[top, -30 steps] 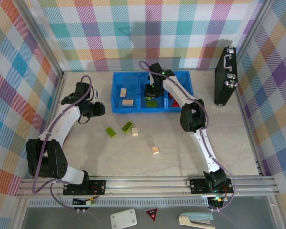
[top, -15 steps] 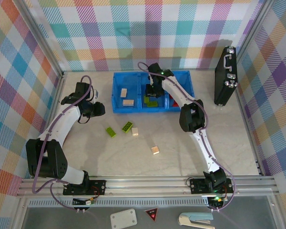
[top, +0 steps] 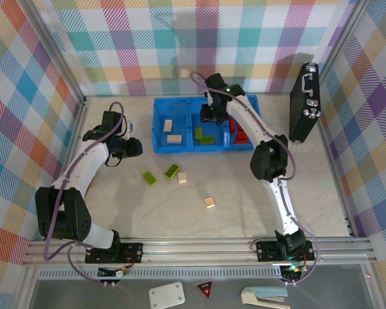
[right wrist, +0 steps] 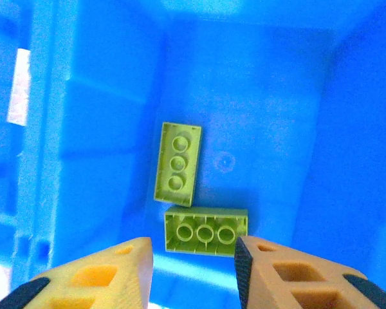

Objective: Sort the legos into containers by color
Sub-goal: Pick up the lego from the center of the table.

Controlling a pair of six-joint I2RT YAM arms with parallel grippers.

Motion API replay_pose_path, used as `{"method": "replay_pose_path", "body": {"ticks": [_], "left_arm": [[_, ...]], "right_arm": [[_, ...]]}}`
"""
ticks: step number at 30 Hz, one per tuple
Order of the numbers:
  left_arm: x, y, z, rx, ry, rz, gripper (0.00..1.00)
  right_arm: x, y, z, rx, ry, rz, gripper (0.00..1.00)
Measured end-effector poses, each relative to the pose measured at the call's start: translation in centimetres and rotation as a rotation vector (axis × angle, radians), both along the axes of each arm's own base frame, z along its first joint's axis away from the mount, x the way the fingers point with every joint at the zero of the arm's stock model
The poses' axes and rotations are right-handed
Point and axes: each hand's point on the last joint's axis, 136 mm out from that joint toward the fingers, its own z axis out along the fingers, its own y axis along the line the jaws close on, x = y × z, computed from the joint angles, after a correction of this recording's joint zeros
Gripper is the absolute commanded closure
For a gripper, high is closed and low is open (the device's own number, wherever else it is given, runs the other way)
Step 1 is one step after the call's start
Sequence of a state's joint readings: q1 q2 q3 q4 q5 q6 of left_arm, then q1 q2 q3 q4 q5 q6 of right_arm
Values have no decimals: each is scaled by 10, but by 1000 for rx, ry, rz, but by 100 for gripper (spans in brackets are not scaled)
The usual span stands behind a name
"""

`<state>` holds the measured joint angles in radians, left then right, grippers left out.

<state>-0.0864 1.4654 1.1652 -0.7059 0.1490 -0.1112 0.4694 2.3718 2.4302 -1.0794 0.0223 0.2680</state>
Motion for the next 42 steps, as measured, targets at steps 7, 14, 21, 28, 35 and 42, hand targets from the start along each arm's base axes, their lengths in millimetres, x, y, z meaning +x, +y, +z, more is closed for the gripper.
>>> {"method": "replay_pose_path", "body": {"ticks": [7,14,21,28,35,42], "left_arm": [[-9,-5,-15,5,79,-8,58],[-12,-29,-5,-6,81,-44,56],[-21,-54,-6,7,91,-88,54],[-27,-72,-6,37,83,-134,52],[-28,-85,-11,63,79,-165,51],[-26,-92,-20,84,87,-183,48]], "right_arm": [[-35,-17,17,-9,29,-2,59],[-72,-34,28,-4,43,-7,58],[-104,-47,40,31,31,-21,57],[-123,-56,40,50,26,-35,56],[-139,-63,35,59,37,-45,55],[-152,-68,38,79,30,-62,54]]}}
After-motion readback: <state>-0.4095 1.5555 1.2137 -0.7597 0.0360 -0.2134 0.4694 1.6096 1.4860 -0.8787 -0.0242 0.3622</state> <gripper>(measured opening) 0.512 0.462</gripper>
